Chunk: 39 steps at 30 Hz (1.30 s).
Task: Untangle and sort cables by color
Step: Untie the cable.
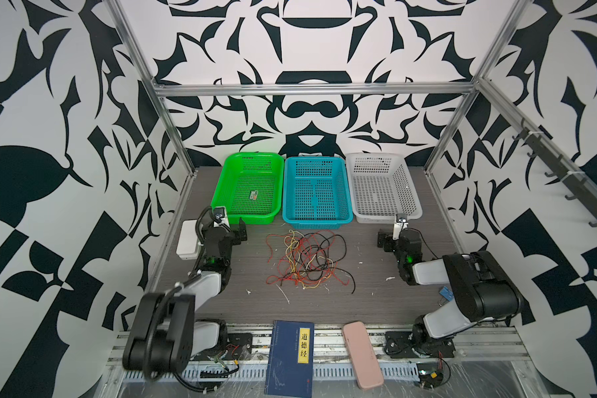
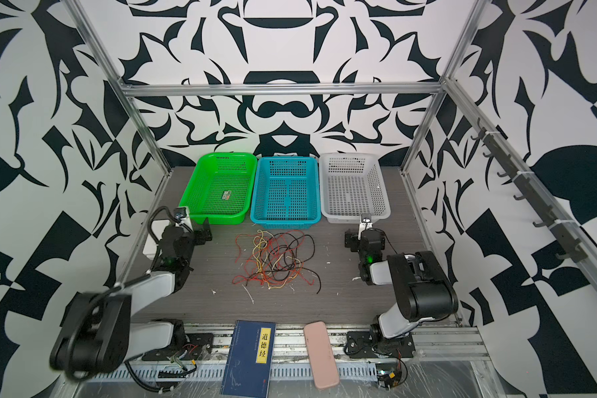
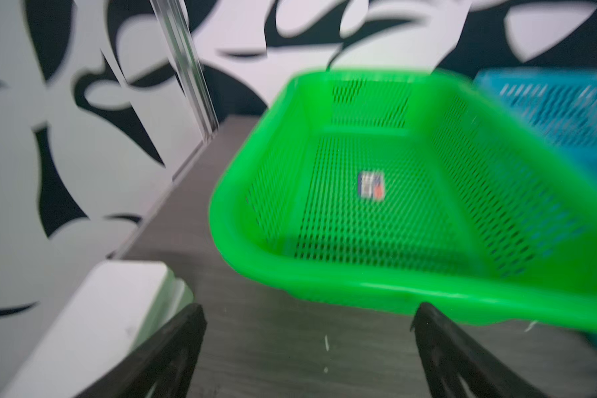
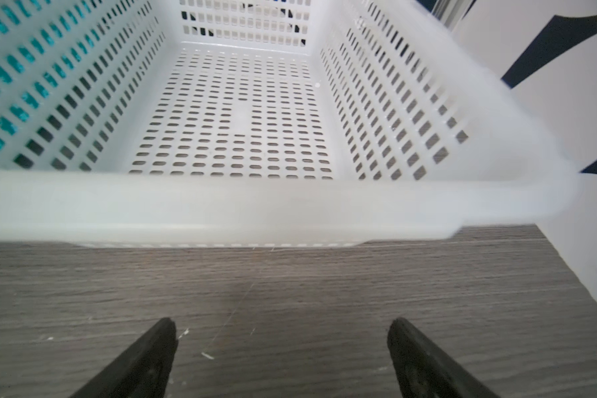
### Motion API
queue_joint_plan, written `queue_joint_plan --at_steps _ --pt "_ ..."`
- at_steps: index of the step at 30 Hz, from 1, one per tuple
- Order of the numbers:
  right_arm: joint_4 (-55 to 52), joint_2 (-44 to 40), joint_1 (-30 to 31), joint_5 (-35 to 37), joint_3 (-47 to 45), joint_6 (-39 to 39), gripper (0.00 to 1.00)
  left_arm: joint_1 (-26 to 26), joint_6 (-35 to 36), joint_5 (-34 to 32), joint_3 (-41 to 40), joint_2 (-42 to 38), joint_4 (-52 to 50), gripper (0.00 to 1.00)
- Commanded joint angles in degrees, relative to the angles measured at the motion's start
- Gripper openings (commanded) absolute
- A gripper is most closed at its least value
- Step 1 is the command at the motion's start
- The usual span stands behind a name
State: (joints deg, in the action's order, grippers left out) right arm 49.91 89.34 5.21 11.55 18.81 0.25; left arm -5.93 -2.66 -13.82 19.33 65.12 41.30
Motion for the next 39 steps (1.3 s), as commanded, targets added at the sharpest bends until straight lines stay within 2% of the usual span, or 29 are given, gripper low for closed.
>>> queue_joint_plan --at_steps 1,2,4,7,8,11,13,14,15,16,19,22,26,29,31,34,35,37,39 --pt "2.7 -0.5 -0.2 2.4 1.3 1.0 1.00 -0.2 -4.4 11.8 0.9 -10.9 -2.0 0.99" --pt "2.6 -0.5 -0.2 2.4 1.3 1.0 1.00 -0.2 -5.7 16.2 1.3 -13.6 -2.2 0.99" --pt "2.6 -0.5 -0.2 2.4 1.3 1.0 1.00 -0.2 -12.9 19.5 3.4 -17.7 -6.0 0.99" --pt "2.6 -0.4 -0.2 2.5 1.3 1.1 1.00 -0.2 -21.4 23.1 10.7 -21.5 -22.6 0.99" --pt "2.7 -0.5 -0.1 2.4 1.3 1.1 1.00 -0.2 -24.9 24.6 11.0 -21.9 -23.4 0.99" --pt "2.7 -0.5 -0.2 2.4 1.3 1.1 1.00 -0.2 -36.9 24.5 7.2 -22.9 -18.4 0.99" --pt "2.6 -0.5 -0.2 2.4 1.3 1.1 1.00 -0.2 -48.3 19.5 2.1 -23.7 -13.6 0.99" --pt "2.7 -0.5 -0.2 2.4 1.3 1.1 1.00 -0.1 -52.2 19.7 -1.1 -23.9 -8.8 0.99" --pt "2.7 -0.5 -0.2 2.4 1.3 1.1 1.00 0.1 -52.7 22.0 -3.0 -24.0 -3.8 0.99" --pt "2.6 -0.5 -0.2 2.4 1.3 1.1 1.00 0.2 -51.5 24.5 -2.7 -24.3 -3.1 0.99" --pt "2.6 -0.5 -0.2 2.4 1.3 1.1 1.00 -0.6 -45.3 25.0 5.1 -27.2 -23.0 0.99" --pt "2.6 -0.5 -0.2 2.4 1.3 1.1 1.00 -1.4 -38.7 24.7 11.2 -28.8 -34.1 0.99" --pt "2.7 -0.5 -0.2 2.4 1.3 1.1 1.00 -1.3 -34.9 23.2 21.0 -24.3 -52.3 1.00" --pt "2.7 -0.5 -0.2 2.4 1.3 1.1 1.00 -1.4 -30.8 27.3 26.0 -18.1 -60.6 0.99" --pt "2.6 -0.5 -0.2 2.4 1.3 1.1 1.00 -1.4 -30.5 30.4 27.7 -13.8 -63.1 0.99" --pt "2.6 -0.5 -0.2 2.5 1.2 1.0 1.00 -1.6 -38.7 28.1 29.7 -9.4 -66.4 0.99" --pt "2.6 -0.5 -0.2 2.5 1.3 1.0 1.00 -1.7 -38.9 28.8 30.2 -8.9 -67.6 0.99" --pt "2.6 -0.5 -0.2 2.5 1.3 1.1 1.00 -1.9 -35.9 35.6 29.2 -9.3 -65.0 1.00" --pt "2.6 -0.5 -0.2 2.4 1.3 1.0 1.00 -1.9 -35.8 40.7 26.5 -11.2 -61.1 0.99"
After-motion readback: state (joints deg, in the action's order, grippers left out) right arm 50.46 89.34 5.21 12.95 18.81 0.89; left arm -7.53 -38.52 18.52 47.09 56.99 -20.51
